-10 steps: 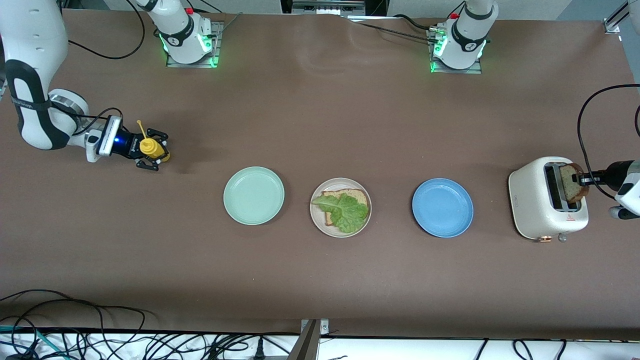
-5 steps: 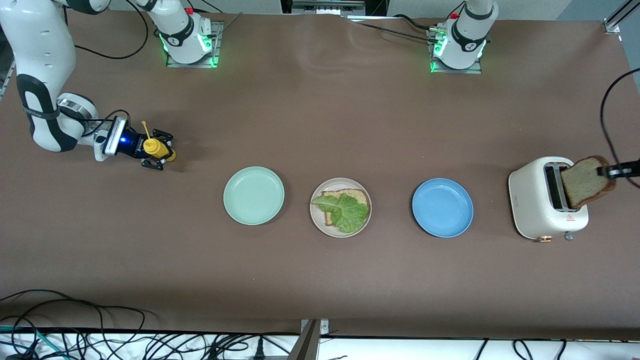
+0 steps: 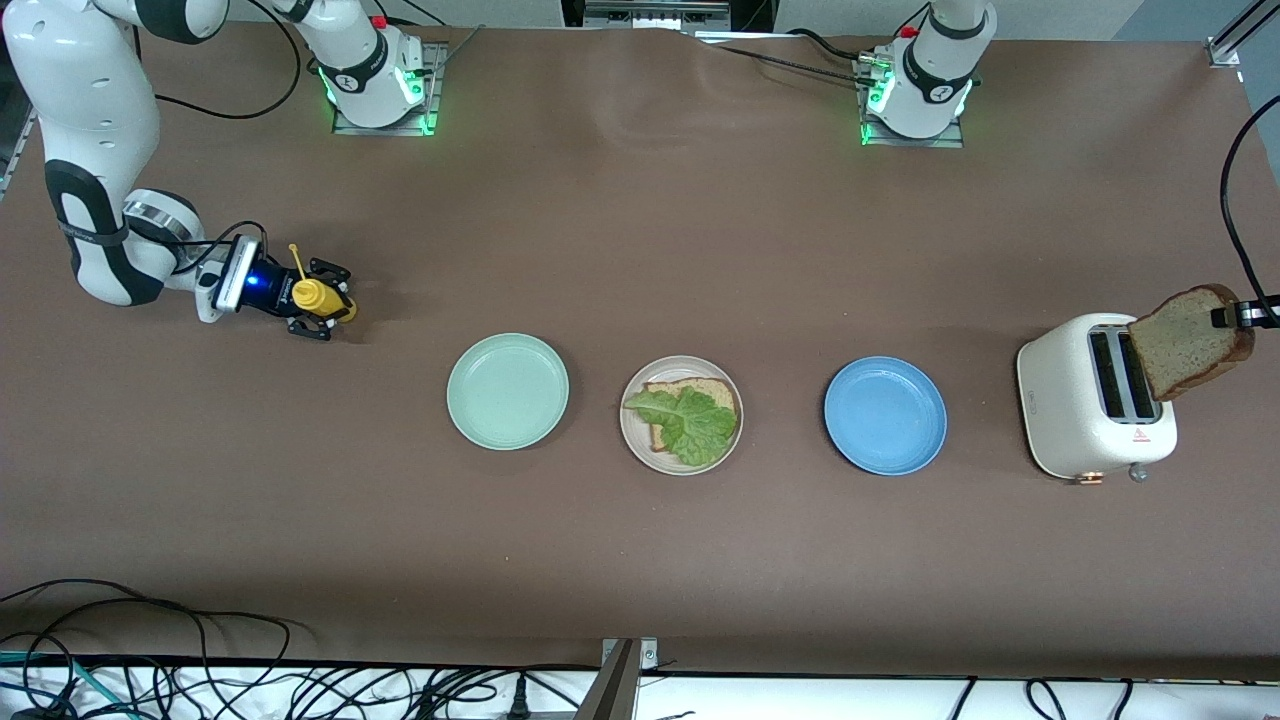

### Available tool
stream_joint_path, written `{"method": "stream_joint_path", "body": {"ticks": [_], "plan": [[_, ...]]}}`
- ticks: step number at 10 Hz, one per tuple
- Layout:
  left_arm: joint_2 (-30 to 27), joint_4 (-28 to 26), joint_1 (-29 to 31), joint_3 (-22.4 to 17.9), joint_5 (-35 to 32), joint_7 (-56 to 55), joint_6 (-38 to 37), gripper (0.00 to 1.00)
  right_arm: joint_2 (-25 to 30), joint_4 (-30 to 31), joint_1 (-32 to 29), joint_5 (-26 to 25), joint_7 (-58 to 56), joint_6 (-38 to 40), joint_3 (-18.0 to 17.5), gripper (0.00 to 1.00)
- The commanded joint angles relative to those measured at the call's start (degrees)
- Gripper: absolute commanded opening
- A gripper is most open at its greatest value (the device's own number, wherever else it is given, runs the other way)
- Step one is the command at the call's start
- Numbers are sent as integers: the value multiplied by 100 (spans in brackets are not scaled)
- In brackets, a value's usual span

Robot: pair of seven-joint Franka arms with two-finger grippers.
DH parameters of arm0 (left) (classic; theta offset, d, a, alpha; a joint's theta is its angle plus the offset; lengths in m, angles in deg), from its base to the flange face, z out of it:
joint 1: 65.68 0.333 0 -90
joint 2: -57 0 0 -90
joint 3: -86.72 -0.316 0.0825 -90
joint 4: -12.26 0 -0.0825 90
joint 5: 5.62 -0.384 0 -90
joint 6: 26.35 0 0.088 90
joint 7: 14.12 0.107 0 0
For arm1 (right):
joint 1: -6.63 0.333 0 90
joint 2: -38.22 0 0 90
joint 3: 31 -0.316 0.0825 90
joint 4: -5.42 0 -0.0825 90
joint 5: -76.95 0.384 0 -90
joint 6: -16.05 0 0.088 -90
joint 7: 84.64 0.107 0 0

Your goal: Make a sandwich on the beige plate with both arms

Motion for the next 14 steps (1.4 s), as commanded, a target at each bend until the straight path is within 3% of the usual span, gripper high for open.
{"method": "stream_joint_path", "body": {"ticks": [1, 4, 7, 9, 11, 14], "plan": [[-54, 69, -165, 195, -68, 51, -115, 0, -64, -9, -76, 105, -291, 157, -30, 41], [-54, 262, -183, 748, -68, -1, -115, 0, -56, -18, -76, 105, -212, 174, -22, 75], [-150, -228, -288, 864, 1290, -982, 287, 0, -47, -27, -137, 52, -203, 192, -13, 98], [-151, -623, -761, 855, 1705, -1091, 875, 0, -47, -36, -277, -96, -203, 227, 5, 100], [-116, -1562, -816, 855, 3009, -1074, 1727, 0, -47, -80, -514, -456, -194, 253, 22, 100], [130, -1724, -1482, 855, 3699, -1144, 2379, 0, -29, -377, -796, -1113, -37, 253, 127, 100]]}}
